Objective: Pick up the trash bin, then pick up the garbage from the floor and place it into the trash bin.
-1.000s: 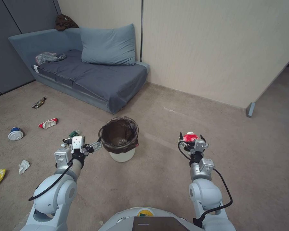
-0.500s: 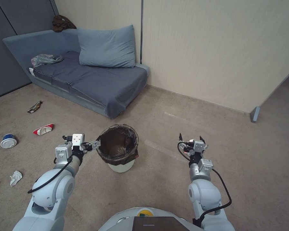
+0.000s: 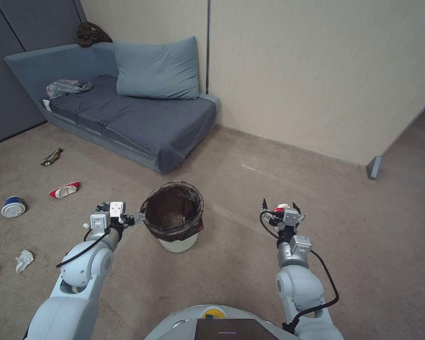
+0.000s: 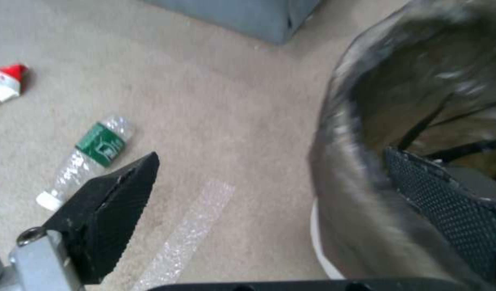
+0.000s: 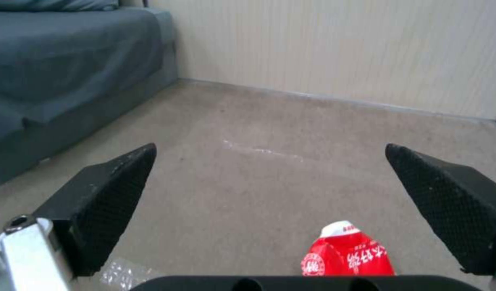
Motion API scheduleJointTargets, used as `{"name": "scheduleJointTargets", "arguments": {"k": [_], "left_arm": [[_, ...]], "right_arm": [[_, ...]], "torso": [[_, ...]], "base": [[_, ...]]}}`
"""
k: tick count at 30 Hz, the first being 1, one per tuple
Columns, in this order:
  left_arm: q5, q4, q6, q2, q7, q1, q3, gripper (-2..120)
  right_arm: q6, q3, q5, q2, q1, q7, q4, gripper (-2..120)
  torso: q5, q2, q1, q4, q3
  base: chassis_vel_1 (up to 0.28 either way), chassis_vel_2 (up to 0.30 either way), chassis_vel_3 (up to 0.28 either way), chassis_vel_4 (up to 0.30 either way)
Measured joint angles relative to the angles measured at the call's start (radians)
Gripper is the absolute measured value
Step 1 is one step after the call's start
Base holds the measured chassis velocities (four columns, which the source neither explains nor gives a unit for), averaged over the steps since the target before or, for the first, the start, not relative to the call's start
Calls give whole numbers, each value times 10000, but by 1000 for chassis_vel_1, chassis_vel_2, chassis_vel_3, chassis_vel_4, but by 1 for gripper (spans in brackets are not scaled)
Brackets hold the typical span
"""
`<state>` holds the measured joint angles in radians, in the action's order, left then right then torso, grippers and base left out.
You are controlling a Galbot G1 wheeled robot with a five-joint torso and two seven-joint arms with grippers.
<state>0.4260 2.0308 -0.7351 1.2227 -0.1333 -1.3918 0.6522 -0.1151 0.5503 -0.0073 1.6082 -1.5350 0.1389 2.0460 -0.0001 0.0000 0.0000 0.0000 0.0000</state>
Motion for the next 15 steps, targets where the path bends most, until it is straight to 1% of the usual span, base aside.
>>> {"name": "scheduleJointTargets", "arguments": {"k": [1,3,4,5,7,8,10,11,15], "left_arm": [[0,0,0,0,0,0,0,100],[154,-521,0,-74,-7,270,-112,100],[180,-927,-2,-117,-15,464,-232,100],[180,-927,-2,-117,-15,464,-232,100],[199,-1343,-2,-139,-3,658,-378,100],[198,-1567,17,-123,21,791,-485,100],[199,-1644,20,-98,38,860,-542,100],[189,-1694,26,-52,124,913,-642,100],[99,-1664,31,47,208,925,-859,100]], "right_arm": [[0,0,0,0,0,0,0,100],[8,-9,-49,-1,-16,0,-31,100],[19,-22,-64,-1,-23,0,-45,100],[19,-22,-64,-1,-23,0,-45,100],[28,-36,-74,-1,-36,0,-52,100],[34,-41,-78,-2,-48,1,-63,100],[35,-45,-87,-1,-51,1,-71,100],[42,-56,-97,-2,-60,4,-83,100],[53,-73,-113,-1,-67,10,-83,100]], "torso": [[0,0,0,0,0],[0,0,0,0,0],[0,0,0,-2,0],[0,0,0,-2,0],[-1,0,0,-1,0],[3,0,0,5,0],[7,0,0,0,-1],[12,1,-1,6,-1],[12,2,-1,7,-2]], "base": [[0,0,0,0],[0,0,0,0],[0,0,0,0],[0,0,0,0],[0,0,0,0],[0,0,0,0],[0,0,0,0],[0,0,0,0],[0,0,0,0]]}}
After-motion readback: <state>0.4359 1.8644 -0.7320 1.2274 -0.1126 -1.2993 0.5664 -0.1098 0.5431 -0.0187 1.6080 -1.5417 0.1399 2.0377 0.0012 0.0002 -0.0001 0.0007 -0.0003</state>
